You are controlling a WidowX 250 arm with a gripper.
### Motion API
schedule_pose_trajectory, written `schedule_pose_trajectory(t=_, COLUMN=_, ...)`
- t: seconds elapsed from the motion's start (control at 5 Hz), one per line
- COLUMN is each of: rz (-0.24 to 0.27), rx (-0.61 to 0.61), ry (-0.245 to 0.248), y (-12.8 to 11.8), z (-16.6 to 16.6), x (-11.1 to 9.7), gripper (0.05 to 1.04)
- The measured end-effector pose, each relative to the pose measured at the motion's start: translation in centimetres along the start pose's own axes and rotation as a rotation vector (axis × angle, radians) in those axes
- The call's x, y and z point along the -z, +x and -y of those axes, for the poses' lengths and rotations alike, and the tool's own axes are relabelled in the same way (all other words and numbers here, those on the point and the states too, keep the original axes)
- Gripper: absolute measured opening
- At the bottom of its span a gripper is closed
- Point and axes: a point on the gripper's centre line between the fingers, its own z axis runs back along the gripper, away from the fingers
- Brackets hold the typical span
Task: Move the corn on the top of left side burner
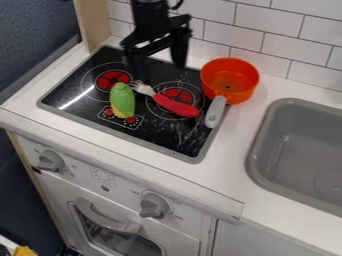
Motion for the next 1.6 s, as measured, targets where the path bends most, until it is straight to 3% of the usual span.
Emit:
schedule_pose_trajectory(t=0.4, rz=0.031, rx=-0.028, ry=0.095, y=0.3, z=-2.9, x=1.7, gripper=1.001)
schedule_pose_trajectory(t=0.8, rz=0.138, rx=-0.051, ry=0.138, y=1.8, z=-4.5, x=2.5, gripper=1.001)
schedule_pose_trajectory(t=1.0, rz=0.155, rx=-0.075, ry=0.142, y=2.4, z=-4.9, x=2.9, gripper=0.945)
schedule_pose_trajectory(t=1.2, rz=0.149, rx=-0.068, ry=0.146, y=2.4, z=-4.9, x=3.4, gripper=0.674)
schedule_pose_trajectory(t=1.6, rz=0.136, rx=-0.065, ry=0.126, y=2.6, z=-4.6, x=3.3, gripper=0.640)
